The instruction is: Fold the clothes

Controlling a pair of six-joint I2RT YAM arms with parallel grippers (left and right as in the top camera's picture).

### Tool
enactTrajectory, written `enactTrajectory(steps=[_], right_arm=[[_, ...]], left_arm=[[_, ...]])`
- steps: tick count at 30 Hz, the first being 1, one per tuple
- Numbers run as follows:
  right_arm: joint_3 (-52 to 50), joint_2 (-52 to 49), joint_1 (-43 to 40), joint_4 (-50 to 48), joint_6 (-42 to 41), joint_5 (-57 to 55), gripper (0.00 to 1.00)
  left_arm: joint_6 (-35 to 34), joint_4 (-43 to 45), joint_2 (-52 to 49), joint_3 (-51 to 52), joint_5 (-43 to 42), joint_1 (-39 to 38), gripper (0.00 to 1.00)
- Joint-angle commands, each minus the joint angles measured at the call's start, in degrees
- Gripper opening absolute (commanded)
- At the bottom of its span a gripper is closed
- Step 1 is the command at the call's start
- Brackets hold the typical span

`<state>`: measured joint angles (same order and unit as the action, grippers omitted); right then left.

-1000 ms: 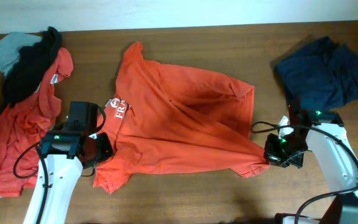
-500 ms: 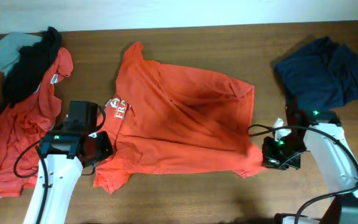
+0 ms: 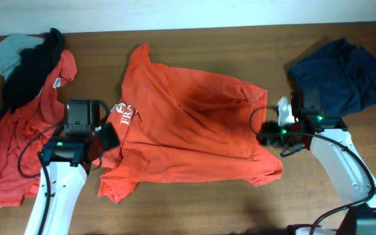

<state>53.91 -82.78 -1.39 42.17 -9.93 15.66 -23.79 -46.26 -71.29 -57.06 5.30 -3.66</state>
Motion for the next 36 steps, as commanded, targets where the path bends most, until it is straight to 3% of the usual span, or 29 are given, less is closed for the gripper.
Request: enactTrajectory(steps=[1, 14, 25, 36], right_arm=[[0.7, -0.7, 0.3, -5.5, 0.7, 0.3, 0.7], [1.2, -14.6, 4.2, -28.7, 2.7, 0.3, 0.59], [5.8, -20.8, 6.5, -29.9, 0.0, -8.2, 0.57], [6.6, -22.1, 6.5, -30.6, -2.6, -15.0, 0.56]], left_arm=[[2.1, 5.8, -2.3, -0.5, -1.9, 0.3, 0.51], [9.8, 35.0, -25.2, -1.9, -7.7, 0.3, 0.51], [13.2, 38.6, -33.0, -11.3, -6.6, 0.3, 0.49], [13.2, 42.3, -39.0, -12.0, -5.7, -1.6, 0.47]])
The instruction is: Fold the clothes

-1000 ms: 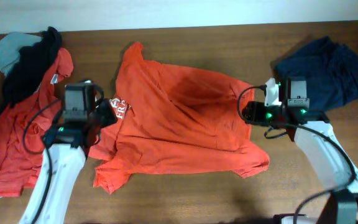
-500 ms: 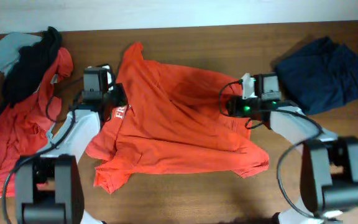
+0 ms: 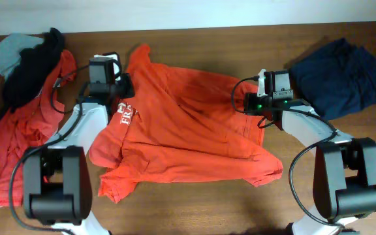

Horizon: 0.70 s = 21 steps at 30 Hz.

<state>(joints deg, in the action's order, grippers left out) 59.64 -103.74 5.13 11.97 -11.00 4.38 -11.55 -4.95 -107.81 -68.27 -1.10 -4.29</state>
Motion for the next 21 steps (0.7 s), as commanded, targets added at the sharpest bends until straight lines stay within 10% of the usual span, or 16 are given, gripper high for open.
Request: enactTrajectory(steps=[1, 21], right_arm=[[0.9, -1.6, 0.0, -0.8, -1.5, -3.8, 0.56], [0.9, -7.3, 0.0, -8.1, -3.5, -5.1, 0.44]], left_arm=[[0.9, 1.7, -3.2, -0.8, 1.1, -1.3, 0.46], [-1.1, 8.9, -8.7, -0.8, 8.7, -1.9, 0.43]])
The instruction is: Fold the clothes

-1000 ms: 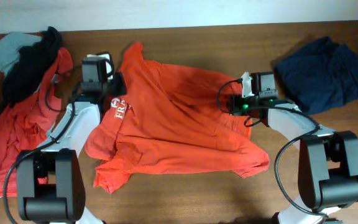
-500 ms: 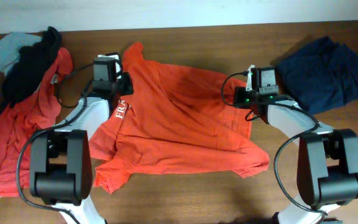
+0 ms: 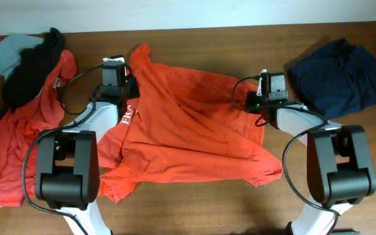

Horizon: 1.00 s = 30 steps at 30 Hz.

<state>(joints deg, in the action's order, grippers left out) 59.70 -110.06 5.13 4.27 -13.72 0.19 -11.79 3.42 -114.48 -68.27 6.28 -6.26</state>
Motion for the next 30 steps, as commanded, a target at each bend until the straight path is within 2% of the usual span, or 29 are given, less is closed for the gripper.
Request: enactTrajectory(steps=[1, 17, 20, 25, 30], right_arm=[[0.9, -1.0, 0.0, -0.5, -0.8, -0.9, 0.43], [0.9, -1.0, -0.1, -4.3, -0.8, -0.9, 0.12], [1.9, -1.0, -0.4, -4.2, -0.7, -0.9, 0.07], [7.0, -0.5, -1.6, -0.6, 0.0, -0.9, 0.04], [15.2, -0.4, -3.4, 4.7, 3.4, -0.9, 0.04]], left_arm=[[-1.0, 0.6, -2.3, -0.8, 1.3, 0.1, 0.43], [-1.0, 2.2, -3.0, -0.8, 2.0, 0.0, 0.32], [-1.0, 2.6, -3.0, -0.8, 2.1, 0.0, 0.25], [-1.0, 2.6, -3.0, -1.3, 2.1, 0.0, 0.02], [-1.0, 2.6, -3.0, -2.0, 2.2, 0.0, 0.01]])
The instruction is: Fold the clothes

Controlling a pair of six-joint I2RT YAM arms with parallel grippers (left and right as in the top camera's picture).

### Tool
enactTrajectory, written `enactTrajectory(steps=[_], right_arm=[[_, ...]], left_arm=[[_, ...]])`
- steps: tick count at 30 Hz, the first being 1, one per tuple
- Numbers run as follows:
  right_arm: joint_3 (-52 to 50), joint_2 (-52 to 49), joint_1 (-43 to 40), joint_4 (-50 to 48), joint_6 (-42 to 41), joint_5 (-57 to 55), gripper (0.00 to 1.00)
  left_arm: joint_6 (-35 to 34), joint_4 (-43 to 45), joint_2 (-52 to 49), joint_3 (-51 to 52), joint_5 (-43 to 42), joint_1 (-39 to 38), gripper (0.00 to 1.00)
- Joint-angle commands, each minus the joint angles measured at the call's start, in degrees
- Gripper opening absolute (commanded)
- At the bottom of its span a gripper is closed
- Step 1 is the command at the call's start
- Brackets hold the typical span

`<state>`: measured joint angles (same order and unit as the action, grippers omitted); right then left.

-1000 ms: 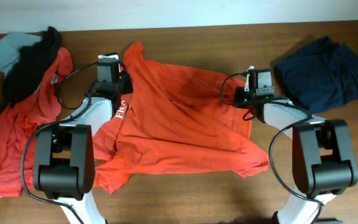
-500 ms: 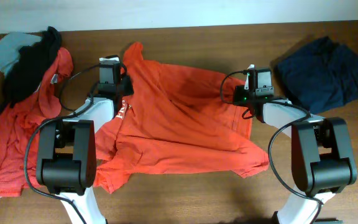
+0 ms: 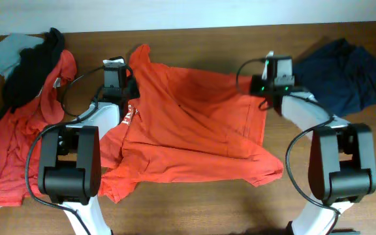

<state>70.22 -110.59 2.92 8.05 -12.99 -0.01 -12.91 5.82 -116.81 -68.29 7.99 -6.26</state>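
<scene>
An orange T-shirt lies spread across the middle of the wooden table, with its hem toward the front. At the shirt's upper left, by the shoulder, my left gripper is closed on the fabric. A white print on the left side stands nearly upright beside it. My right gripper is at the shirt's upper right corner, closed on the cloth, which is drawn out toward it. The overhead view hides the fingertips themselves.
A pile of clothes in orange, black and grey covers the left end of the table. A dark navy garment lies bunched at the back right, just beyond the right arm.
My right gripper has moved right and slightly back, drawing the shirt's upper right corner out with it. The left gripper stays at the left shoulder, and the fabric there has shifted only a little.
Both grippers were at the shirt's sides, midway down, with the chest wrinkled. Then they stood at the upper left and upper right corners. The left edge was drawn inward and the print turned upright. Now the top edge is stretched wider between them.
</scene>
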Motion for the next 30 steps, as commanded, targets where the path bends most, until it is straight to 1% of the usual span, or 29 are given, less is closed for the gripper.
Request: enactTrajectory(steps=[1, 6, 13, 14, 15, 16, 18, 21, 22, 26, 30], right_arm=[[5.8, 0.1, -1.6, 1.1, 3.1, -0.7, 0.04], [9.9, 0.1, -4.8, 0.0, 3.3, -0.7, 0.04], [10.3, -0.8, -8.1, -4.2, 8.6, 0.1, 0.04], [10.3, -1.0, -8.2, -4.6, 9.3, 0.3, 0.13], [10.3, -1.2, -8.2, -4.9, 9.6, 0.4, 0.47], [10.3, -1.3, -8.2, -4.9, 9.6, 0.4, 0.68], [10.3, -1.3, -8.2, -4.4, 9.6, 0.7, 0.85], [10.3, -1.3, -8.2, -3.1, 9.6, 3.9, 0.96], [10.3, -1.2, -8.2, -2.1, 9.6, 5.6, 0.99], [10.3, -1.2, -8.0, 1.5, 9.6, 12.1, 0.99], [10.3, -1.0, -7.3, 4.2, 9.5, 14.0, 0.99]], left_arm=[[0.1, 0.2, -0.6, -2.2, 0.4, 0.0, 0.01], [0.1, 1.5, -0.6, -4.5, 0.5, 0.0, 0.01], [0.1, 4.9, -0.6, -5.9, 0.5, 0.0, 0.01], [0.2, 5.0, -0.6, -5.9, 0.5, 0.0, 0.01], [0.2, 5.1, -0.6, -5.9, 0.5, 0.0, 0.01], [0.2, 5.1, -0.6, -5.9, 0.5, 0.0, 0.01], [0.2, 5.3, -0.6, -5.9, 0.5, 0.0, 0.01], [0.2, 6.8, -0.6, -5.9, 0.5, 0.0, 0.01], [0.2, 7.8, -0.6, -5.9, 0.4, 0.0, 0.01], [0.2, 11.7, -0.6, -6.4, 0.4, 0.0, 0.01], [0.4, 7.6, -0.6, -8.8, -0.2, 0.0, 0.01]])
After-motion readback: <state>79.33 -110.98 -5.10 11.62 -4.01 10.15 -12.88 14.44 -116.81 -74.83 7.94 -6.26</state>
